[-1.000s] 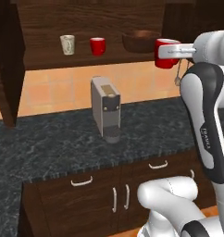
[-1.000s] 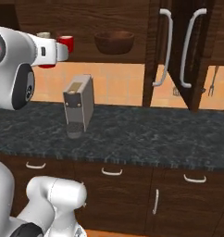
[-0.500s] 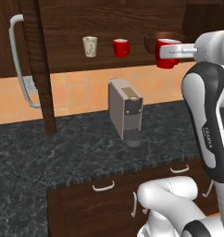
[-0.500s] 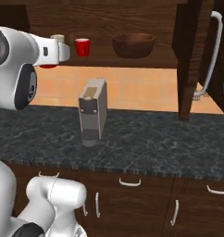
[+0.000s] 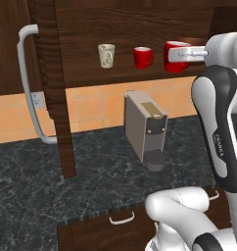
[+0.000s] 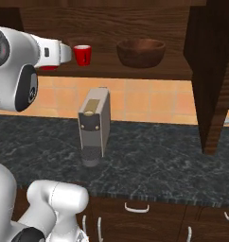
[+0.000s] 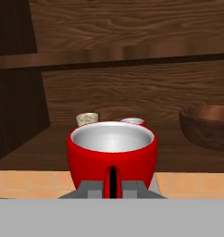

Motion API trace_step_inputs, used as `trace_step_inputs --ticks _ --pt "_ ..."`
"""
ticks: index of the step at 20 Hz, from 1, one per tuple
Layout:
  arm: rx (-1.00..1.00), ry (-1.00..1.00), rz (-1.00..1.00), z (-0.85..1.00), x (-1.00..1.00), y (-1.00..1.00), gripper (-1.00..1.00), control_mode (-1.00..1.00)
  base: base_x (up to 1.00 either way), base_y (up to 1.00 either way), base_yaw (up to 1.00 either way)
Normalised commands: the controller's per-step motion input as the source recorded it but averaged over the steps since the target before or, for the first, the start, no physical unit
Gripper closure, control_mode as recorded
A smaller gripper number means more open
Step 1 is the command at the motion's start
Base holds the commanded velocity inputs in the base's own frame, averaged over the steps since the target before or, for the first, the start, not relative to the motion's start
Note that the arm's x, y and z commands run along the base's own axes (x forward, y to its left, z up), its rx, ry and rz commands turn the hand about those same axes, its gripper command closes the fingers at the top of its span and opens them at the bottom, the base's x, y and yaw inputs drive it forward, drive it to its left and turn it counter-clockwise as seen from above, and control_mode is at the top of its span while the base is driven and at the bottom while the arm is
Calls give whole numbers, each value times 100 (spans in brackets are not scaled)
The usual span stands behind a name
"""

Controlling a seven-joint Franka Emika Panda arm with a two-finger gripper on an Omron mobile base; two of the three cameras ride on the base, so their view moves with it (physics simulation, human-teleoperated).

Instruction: Gather all objects into one cabinet and sort the glasses and bowls to opposite sides.

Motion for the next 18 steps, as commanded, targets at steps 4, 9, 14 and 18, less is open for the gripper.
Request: trace_step_inputs --ticks 4,9,14,18 --pt "0 0 0 0 0 0 100 100 14 24 0" --pt "0 0 0 0 0 0 100 100 0 19 2" --pt "0 0 0 0 0 0 100 100 -3 26 4" --pt "0 0 0 0 0 0 100 100 -13 15 1"
